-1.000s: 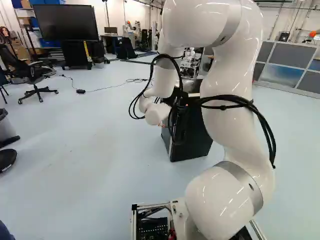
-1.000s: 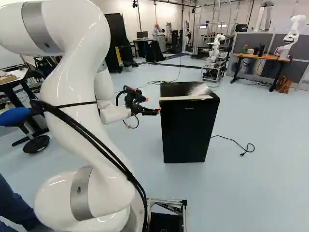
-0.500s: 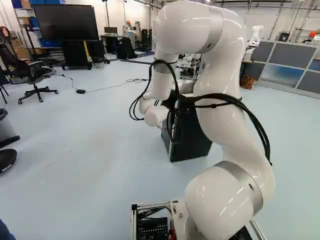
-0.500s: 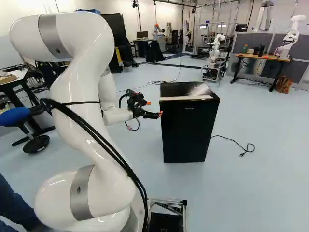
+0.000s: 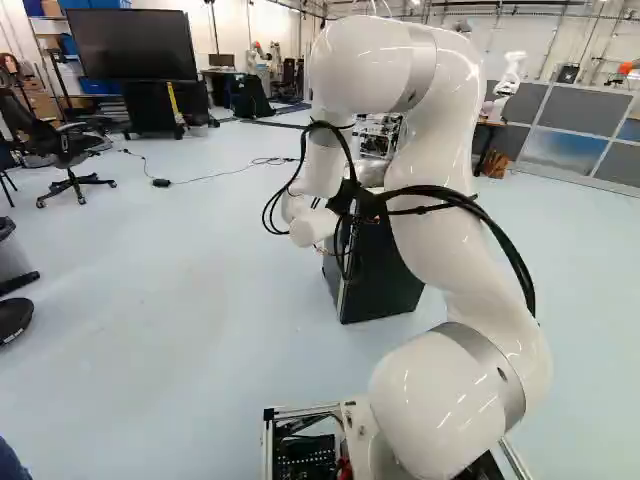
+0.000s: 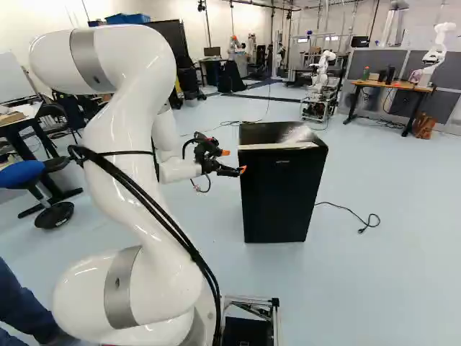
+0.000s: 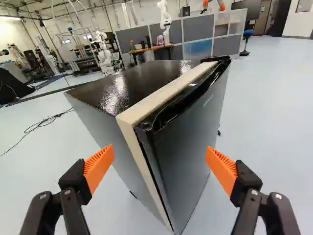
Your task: Grab a drink from the fridge
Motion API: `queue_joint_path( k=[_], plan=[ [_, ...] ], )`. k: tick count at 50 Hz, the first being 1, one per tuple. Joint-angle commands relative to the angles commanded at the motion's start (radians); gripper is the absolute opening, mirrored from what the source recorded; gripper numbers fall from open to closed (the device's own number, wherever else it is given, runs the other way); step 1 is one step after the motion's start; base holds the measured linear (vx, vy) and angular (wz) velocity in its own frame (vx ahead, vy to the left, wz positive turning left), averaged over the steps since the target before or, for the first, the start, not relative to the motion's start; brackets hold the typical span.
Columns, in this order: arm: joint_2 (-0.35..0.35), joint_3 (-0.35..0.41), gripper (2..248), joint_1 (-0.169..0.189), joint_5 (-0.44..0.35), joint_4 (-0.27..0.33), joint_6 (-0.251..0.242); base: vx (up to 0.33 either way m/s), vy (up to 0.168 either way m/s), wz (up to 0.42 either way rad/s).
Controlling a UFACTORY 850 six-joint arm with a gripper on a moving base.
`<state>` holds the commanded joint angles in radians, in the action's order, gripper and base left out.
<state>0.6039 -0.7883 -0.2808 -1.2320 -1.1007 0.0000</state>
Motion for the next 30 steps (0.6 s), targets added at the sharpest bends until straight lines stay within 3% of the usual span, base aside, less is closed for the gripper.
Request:
queue_joint_path(
  k=[30],
  plan=[
    [0.001, -0.002, 247, 0.053, 0.000, 0.000, 0.000, 0.000, 0.000, 0.000]
  ],
)
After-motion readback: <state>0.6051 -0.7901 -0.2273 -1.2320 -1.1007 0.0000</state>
